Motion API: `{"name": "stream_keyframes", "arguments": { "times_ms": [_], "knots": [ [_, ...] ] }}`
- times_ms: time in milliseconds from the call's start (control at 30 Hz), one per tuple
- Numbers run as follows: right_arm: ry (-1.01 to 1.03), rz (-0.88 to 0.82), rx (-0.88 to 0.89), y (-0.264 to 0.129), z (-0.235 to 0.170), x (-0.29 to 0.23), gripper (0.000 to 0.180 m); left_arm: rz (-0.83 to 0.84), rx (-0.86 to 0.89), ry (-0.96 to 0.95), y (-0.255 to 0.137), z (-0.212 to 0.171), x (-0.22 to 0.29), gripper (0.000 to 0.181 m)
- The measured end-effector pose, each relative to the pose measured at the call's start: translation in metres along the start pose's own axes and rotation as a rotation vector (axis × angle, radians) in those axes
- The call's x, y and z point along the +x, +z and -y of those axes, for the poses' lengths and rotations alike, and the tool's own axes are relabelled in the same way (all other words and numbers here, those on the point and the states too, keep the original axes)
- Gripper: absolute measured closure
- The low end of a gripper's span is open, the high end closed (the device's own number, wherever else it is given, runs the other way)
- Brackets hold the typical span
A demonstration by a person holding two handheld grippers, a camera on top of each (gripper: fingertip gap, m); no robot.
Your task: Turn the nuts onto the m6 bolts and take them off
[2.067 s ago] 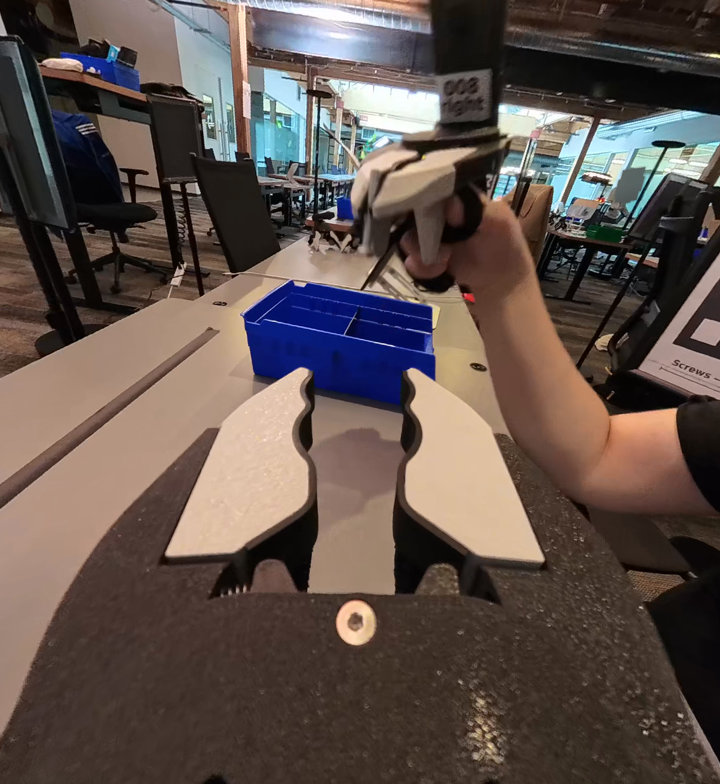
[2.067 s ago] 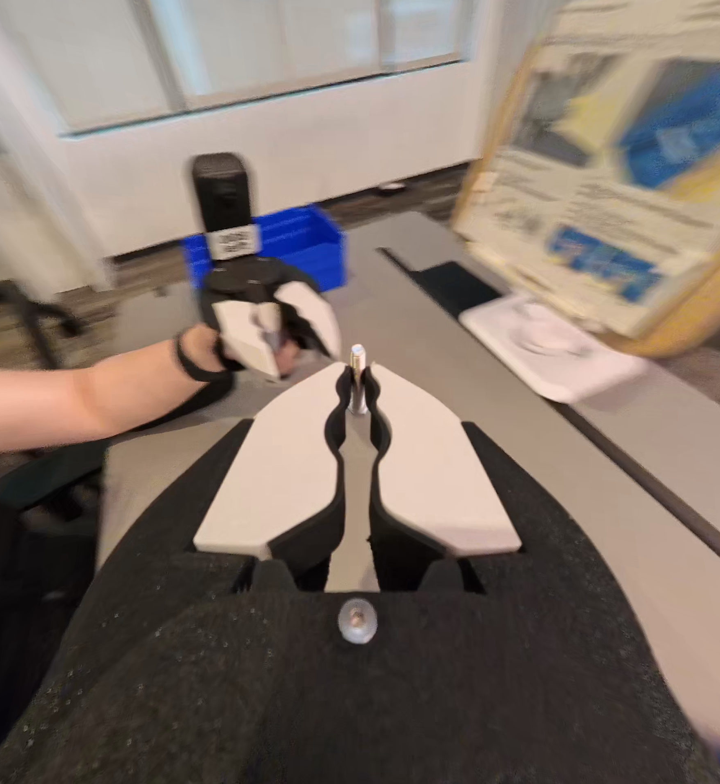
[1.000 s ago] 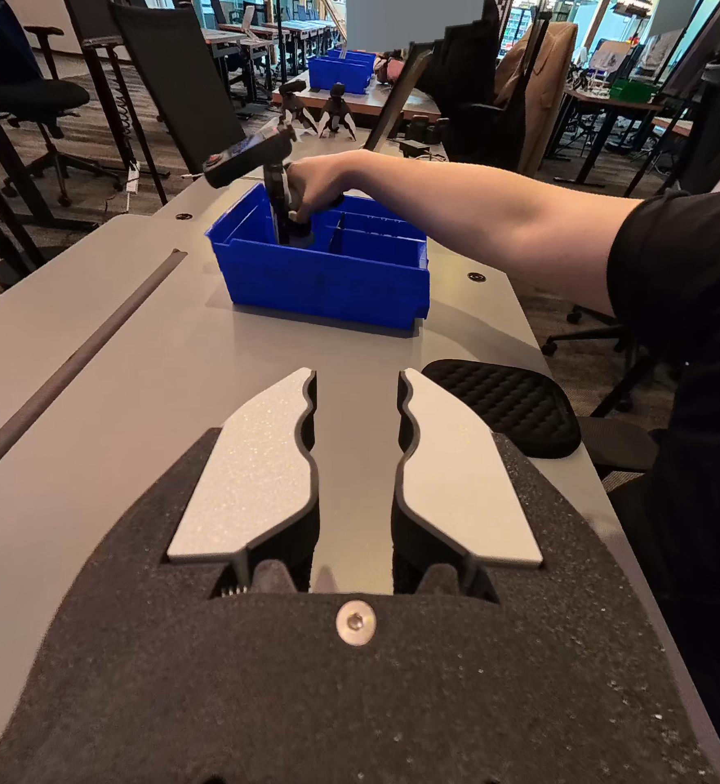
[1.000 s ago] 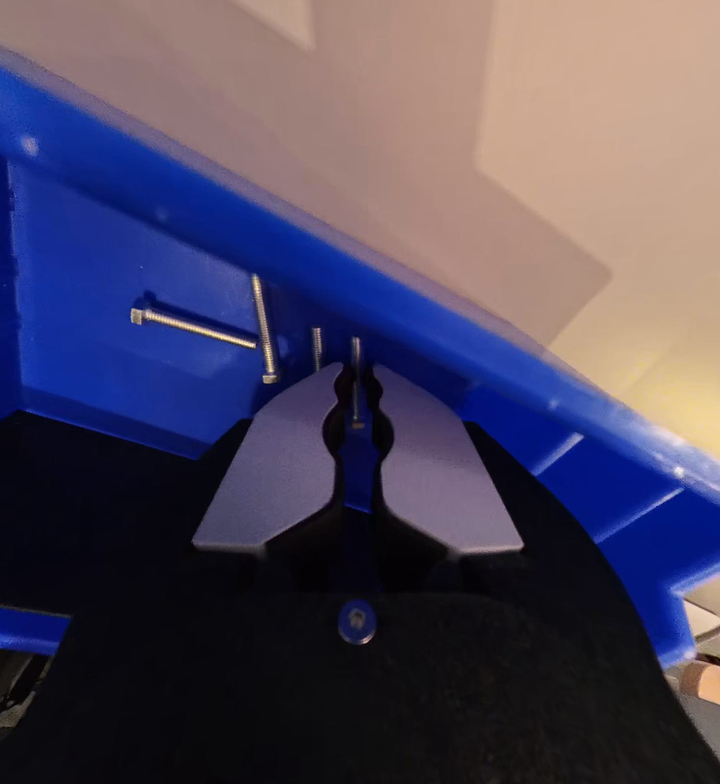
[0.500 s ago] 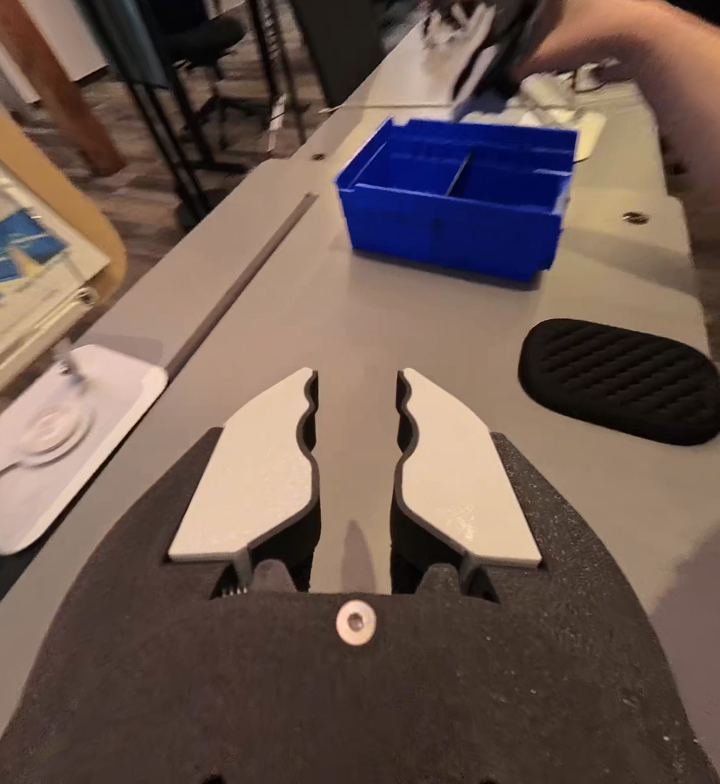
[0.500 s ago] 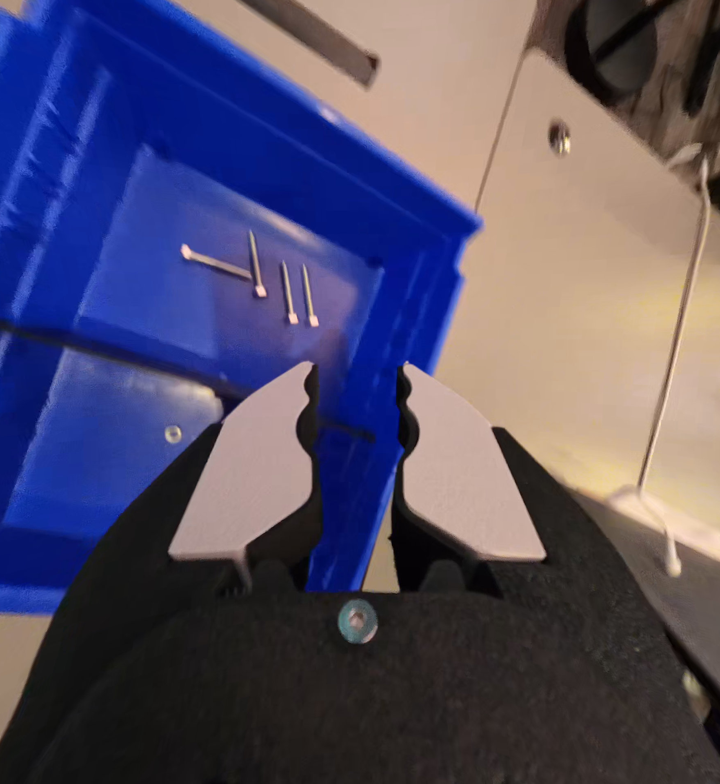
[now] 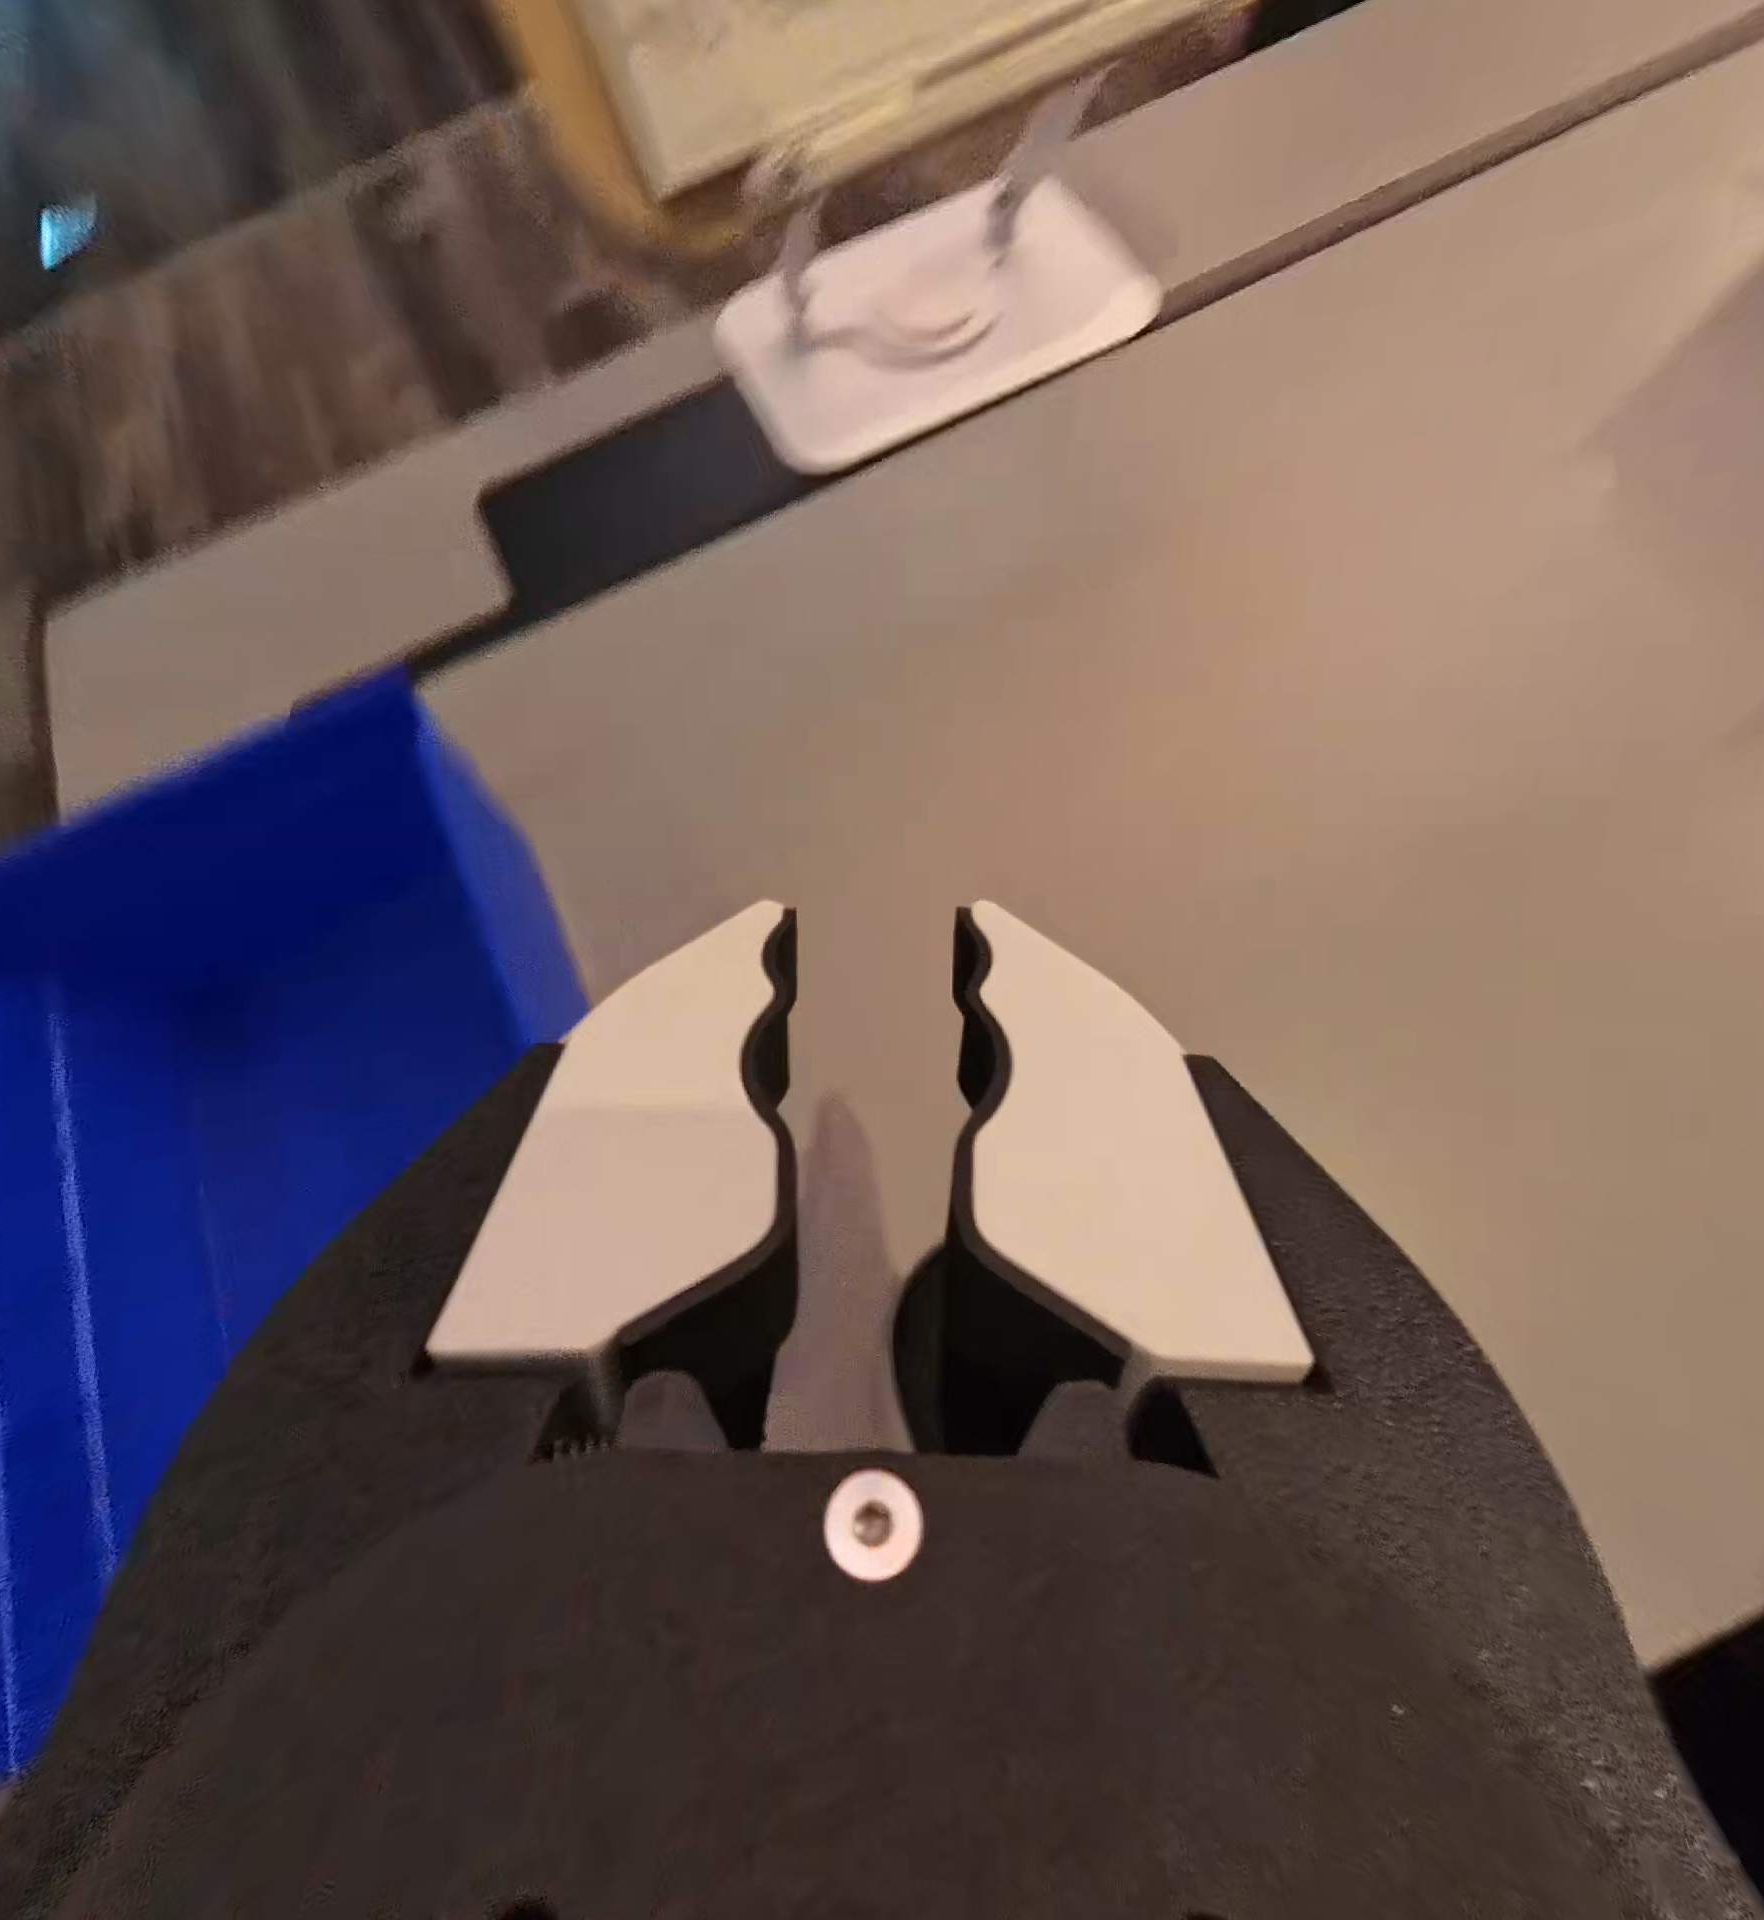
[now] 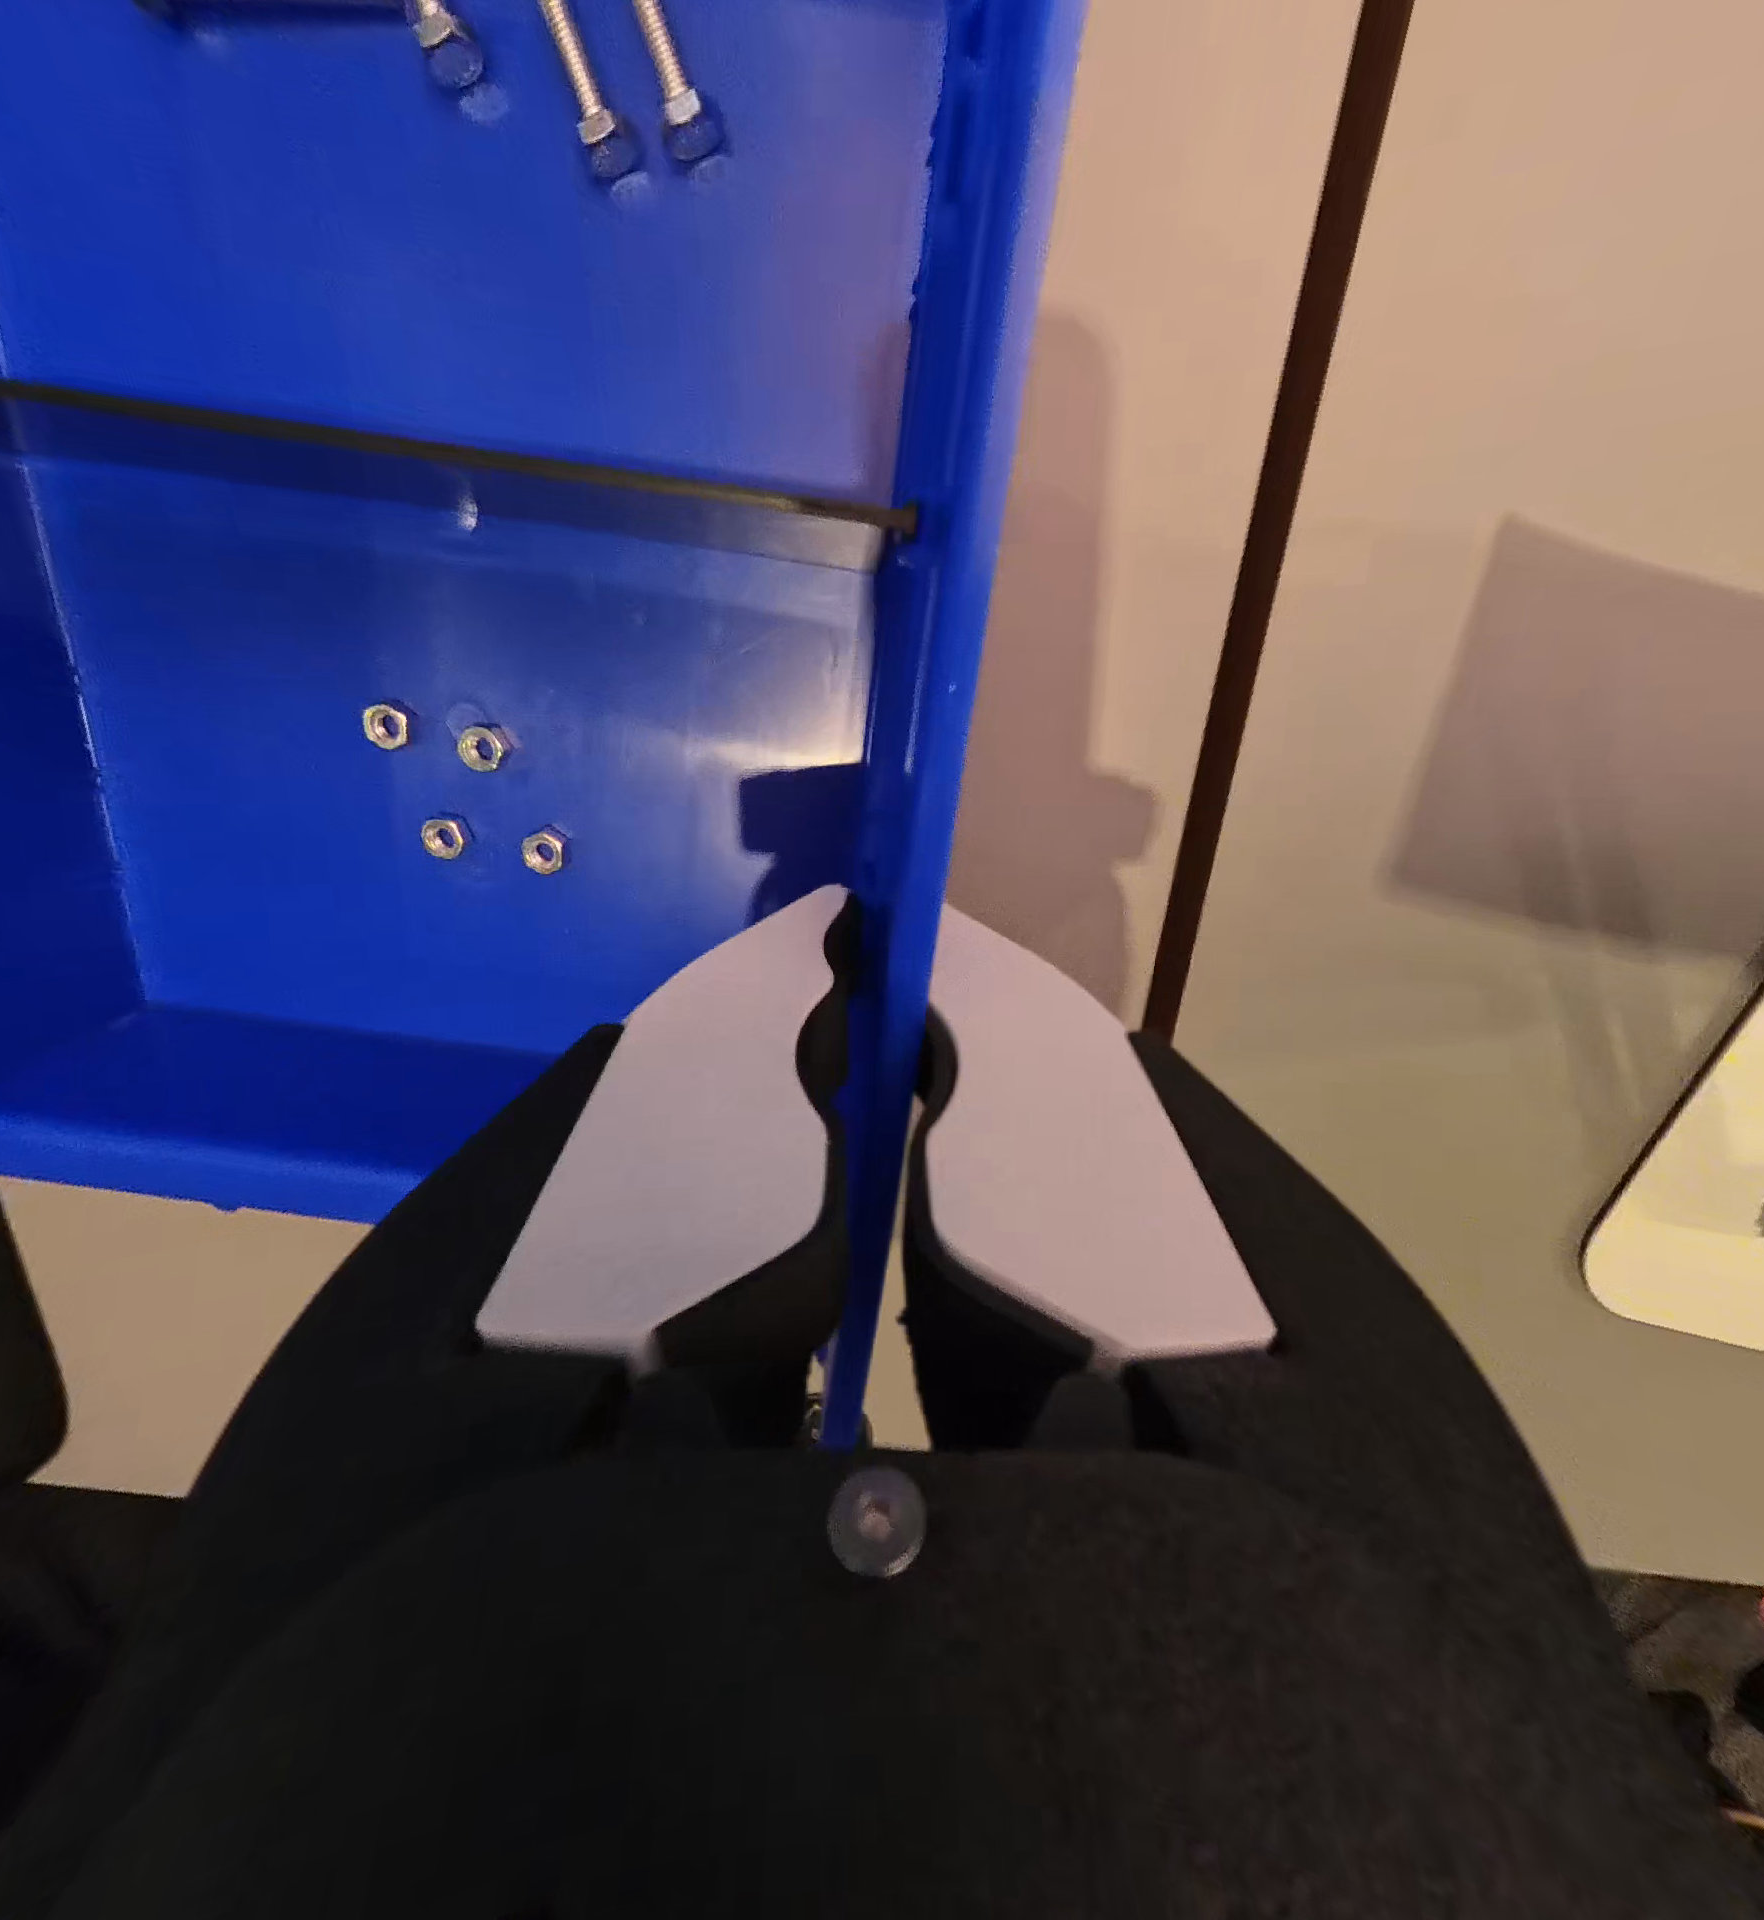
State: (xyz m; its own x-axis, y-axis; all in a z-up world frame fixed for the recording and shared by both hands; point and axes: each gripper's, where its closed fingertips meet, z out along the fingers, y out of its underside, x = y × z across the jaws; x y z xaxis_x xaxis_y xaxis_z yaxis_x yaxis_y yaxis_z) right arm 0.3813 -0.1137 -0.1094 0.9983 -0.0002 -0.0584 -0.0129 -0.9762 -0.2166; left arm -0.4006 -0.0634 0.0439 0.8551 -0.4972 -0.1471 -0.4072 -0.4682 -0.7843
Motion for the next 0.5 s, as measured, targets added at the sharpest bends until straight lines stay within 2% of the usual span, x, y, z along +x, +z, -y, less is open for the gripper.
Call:
{"name": "stream_keyframes", "arguments": {
  "times_ms": [100, 200, 367, 467, 500],
  "knots": [
    [0.016, 0.006, -0.008, 0.000, -0.001, -0.001, 0.175, 0.108, -0.038, -0.202, -0.026, -0.043, -0.043, 0.154],
    [0.023, 0.019, -0.008, 0.000, -0.001, -0.002, 0.175, 0.232, -0.074, -0.275, -0.032, -0.076, -0.070, 0.151],
    [0.027, 0.003, -0.003, 0.000, -0.001, -0.001, 0.175, 0.293, -0.255, -0.311, -0.001, -0.119, -0.077, 0.139],
    [0.018, 0.008, -0.010, 0.000, -0.002, -0.002, 0.175, 0.278, -0.352, -0.308, 0.028, -0.139, -0.078, 0.146],
    [0.017, 0.018, -0.011, 0.000, -0.003, -0.003, 0.175, 0.265, -0.361, -0.317, 0.037, -0.144, -0.078, 0.159]
  ]
}}
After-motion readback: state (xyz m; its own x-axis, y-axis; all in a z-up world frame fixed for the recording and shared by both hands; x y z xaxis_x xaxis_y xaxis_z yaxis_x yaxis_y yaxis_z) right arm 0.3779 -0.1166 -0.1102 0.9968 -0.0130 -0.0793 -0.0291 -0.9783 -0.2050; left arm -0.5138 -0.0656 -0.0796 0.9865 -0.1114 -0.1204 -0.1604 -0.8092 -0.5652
